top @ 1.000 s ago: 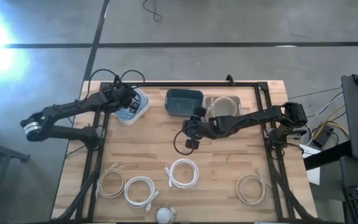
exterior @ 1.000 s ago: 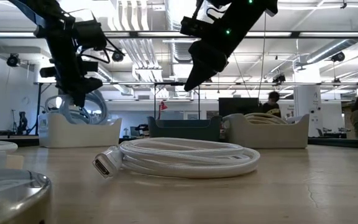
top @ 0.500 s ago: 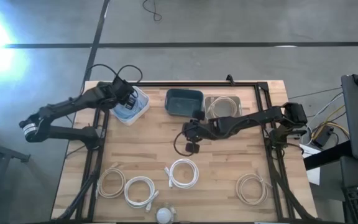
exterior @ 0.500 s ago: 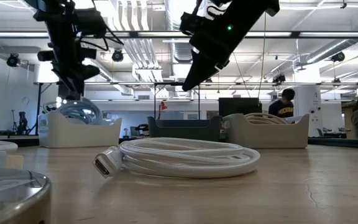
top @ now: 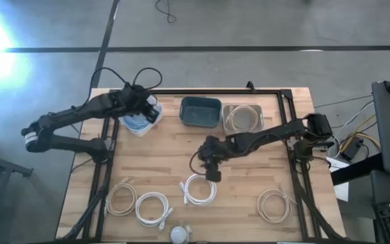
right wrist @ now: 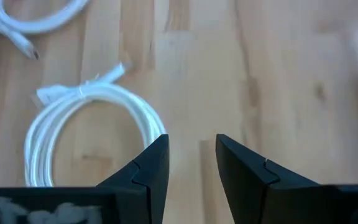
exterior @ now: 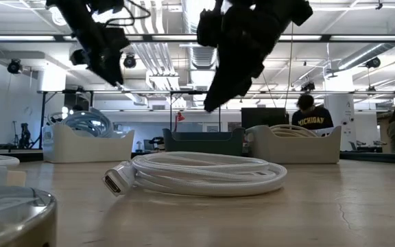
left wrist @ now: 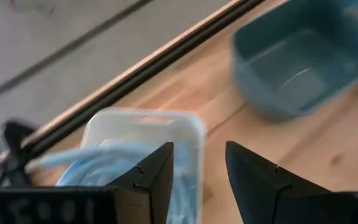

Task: Pick & Place USB Port
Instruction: Put the right white charger cable into the blue bin

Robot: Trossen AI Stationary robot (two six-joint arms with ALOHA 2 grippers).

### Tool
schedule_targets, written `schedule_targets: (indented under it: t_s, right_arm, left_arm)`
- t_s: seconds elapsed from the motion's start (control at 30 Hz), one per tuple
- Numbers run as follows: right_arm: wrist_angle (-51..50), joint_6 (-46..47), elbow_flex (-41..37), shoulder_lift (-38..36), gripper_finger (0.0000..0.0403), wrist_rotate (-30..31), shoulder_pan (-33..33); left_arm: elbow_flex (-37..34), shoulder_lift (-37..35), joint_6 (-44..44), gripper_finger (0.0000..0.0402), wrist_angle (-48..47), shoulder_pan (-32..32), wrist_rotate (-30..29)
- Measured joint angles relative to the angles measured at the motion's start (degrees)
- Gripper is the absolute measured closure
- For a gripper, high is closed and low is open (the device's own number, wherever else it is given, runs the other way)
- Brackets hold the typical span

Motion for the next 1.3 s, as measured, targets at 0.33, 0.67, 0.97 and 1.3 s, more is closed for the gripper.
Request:
schedule_targets:
  t_s: [0.33, 0.67, 0.97, 1.3]
  right_arm:
    - [0.11, 7.46, 0.28, 7.67, 0.0278, -0.04, 2.64]
    - [0.3, 10.56, 1.5, 13.08, 0.0266, -4.09, 2.62]
    - [-0.09, 10.04, 1.64, 7.41, 0.0269, -4.54, 2.78]
    - [0.67, 9.63, 0.9, 9.7, 0.0254, -4.5, 3.38]
  left_arm:
    - [-2.22, 0.24, 5.57, 0.0248, 14.38, -9.76, 0.24]
    - [-2.35, 0.26, 4.68, 0.0248, 15.23, -11.27, 0.12]
    - [-2.35, 0.26, 4.73, 0.0248, 15.23, -11.27, 0.09]
    - [-2.75, 0.26, 4.82, 0.0248, 15.21, -11.27, -0.07]
